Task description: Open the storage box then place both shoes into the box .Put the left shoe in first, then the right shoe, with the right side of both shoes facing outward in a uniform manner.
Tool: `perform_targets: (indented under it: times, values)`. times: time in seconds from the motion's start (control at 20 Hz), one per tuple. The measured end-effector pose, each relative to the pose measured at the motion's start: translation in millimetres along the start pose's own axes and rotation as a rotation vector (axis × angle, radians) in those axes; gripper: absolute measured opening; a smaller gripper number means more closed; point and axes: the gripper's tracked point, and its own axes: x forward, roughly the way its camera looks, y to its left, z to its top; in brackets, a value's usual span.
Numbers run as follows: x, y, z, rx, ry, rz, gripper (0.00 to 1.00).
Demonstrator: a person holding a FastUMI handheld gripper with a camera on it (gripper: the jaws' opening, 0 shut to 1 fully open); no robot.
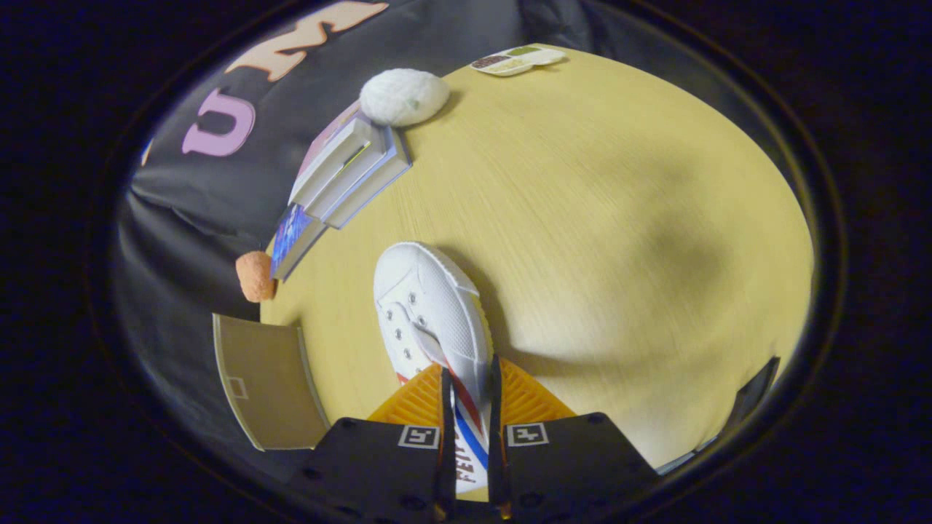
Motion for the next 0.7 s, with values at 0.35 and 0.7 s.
perform_targets:
  times: [0.35, 0.7]
  values:
    - [-15, 52, -12, 0.089, 0.014, 0.106, 0.06]
    - [-67, 239, -30, 0.018, 0.042, 0.378, 0.06]
